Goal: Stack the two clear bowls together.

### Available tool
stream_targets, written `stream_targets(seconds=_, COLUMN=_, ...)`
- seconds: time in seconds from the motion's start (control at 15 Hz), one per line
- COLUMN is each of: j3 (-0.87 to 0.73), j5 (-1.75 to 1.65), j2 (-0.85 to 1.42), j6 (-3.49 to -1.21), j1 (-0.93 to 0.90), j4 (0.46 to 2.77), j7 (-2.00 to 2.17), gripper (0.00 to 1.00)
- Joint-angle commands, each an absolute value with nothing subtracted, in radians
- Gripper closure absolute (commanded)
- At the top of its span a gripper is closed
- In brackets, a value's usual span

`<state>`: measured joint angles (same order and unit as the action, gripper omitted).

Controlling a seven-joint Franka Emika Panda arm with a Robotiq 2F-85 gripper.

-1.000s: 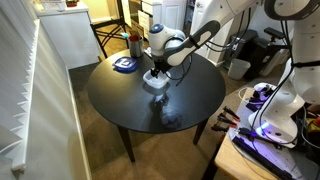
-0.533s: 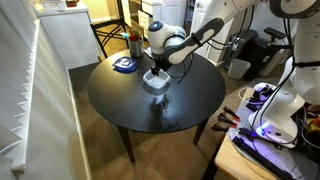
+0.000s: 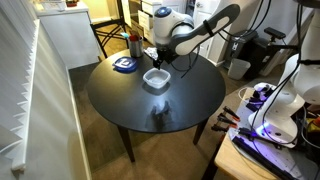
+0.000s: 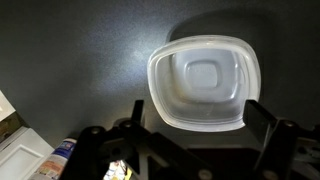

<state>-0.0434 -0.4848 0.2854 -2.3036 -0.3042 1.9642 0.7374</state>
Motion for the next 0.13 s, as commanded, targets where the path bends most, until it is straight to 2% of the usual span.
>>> stream_targets(seconds=0.0, j3=-0.021, j5=-0.491, j2=0.283, j6=-2.299, j1=-0.284, j4=1.966, j7=0.741, gripper=0.00)
stream_targets(seconds=0.07, j3=-0.021, j5=-0.491, j2=0.283, j6=-2.299, j1=-0.284, j4=1.968, j7=0.741, gripper=0.00)
